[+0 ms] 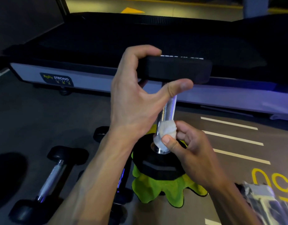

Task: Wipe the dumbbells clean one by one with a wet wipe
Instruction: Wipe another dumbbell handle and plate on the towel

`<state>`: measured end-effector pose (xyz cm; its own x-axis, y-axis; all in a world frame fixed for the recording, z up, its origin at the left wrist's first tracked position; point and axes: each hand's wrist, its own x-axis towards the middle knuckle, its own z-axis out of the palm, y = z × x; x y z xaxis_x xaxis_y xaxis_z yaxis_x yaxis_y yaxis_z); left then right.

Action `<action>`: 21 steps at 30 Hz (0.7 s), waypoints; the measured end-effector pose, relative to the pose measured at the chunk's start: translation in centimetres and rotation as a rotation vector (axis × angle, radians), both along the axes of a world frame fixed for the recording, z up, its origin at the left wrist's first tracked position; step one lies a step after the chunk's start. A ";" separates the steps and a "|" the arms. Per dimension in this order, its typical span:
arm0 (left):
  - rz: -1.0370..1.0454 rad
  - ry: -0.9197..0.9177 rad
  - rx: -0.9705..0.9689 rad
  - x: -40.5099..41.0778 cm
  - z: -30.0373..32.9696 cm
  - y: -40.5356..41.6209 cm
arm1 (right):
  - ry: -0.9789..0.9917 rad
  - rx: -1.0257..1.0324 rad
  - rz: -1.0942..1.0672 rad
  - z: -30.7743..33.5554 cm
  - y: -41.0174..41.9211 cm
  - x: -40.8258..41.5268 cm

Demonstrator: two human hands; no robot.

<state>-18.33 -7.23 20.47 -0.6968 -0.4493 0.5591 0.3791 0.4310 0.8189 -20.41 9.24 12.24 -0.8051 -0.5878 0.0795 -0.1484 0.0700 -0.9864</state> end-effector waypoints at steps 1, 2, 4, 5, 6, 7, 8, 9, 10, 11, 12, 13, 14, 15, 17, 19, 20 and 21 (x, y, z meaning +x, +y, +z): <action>-0.015 0.000 0.002 0.2 0.0 0.2 | 0.000 0.010 -0.007 0.0 0.2 0.3; -0.039 -0.001 -0.001 0.4 0.1 0.3 | -0.002 0.017 -0.019 0.1 0.3 0.5; -0.102 -0.020 -0.020 0.7 0.2 0.1 | -0.018 0.020 -0.029 0.1 0.3 0.7; -0.128 -0.034 -0.029 0.8 0.3 -0.1 | -0.034 0.023 -0.027 0.3 0.4 0.7; -0.146 -0.047 -0.037 0.9 0.4 -0.2 | -0.049 0.031 -0.029 0.4 0.4 0.9; -0.155 -0.057 -0.042 0.9 0.5 -0.4 | -0.045 0.047 -0.040 0.6 0.5 1.0; -0.156 -0.065 -0.041 0.9 0.6 -0.6 | -0.024 0.070 -0.070 0.7 0.5 1.2; -0.155 -0.070 -0.038 0.8 0.6 -0.8 | 0.015 0.101 -0.123 0.8 0.6 1.4; -0.155 -0.073 -0.031 0.7 0.5 -1.1 | 0.058 0.131 -0.193 0.7 0.6 1.5; -0.156 -0.076 -0.019 0.6 0.4 -1.4 | 0.097 0.152 -0.262 0.7 0.6 1.7; -0.156 -0.080 -0.008 0.5 0.3 -1.7 | 0.132 0.157 -0.319 0.7 0.5 1.9; -0.152 -0.083 -0.006 0.4 0.2 -1.9 | 0.168 0.141 -0.357 0.6 0.4 2.1; -0.144 -0.083 -0.017 0.3 0.2 -2.1 | 0.203 0.113 -0.377 0.6 0.3 2.4; -0.135 -0.082 -0.036 0.2 0.2 -2.2 | 0.230 0.084 -0.383 0.6 0.1 2.6; -0.125 -0.076 -0.071 0.0 0.2 -2.2 | 0.304 0.067 -0.371 0.9 -0.3 2.8; -0.125 -0.077 -0.087 -0.2 0.2 -2.1 | 0.465 0.118 -0.330 1.3 -0.8 2.7; -0.124 -0.084 -0.096 -0.2 0.2 -2.0 | 0.546 0.137 -0.311 1.5 -1.0 2.6; -0.123 -0.091 -0.104 -0.3 0.2 -2.0 | 0.611 0.139 -0.303 1.8 -1.3 2.3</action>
<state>-18.67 -9.24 20.66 -0.7927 -0.3005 0.5304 0.3609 0.4700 0.8056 -18.10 7.95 14.05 -0.7703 -0.3819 0.5107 -0.6281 0.3156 -0.7113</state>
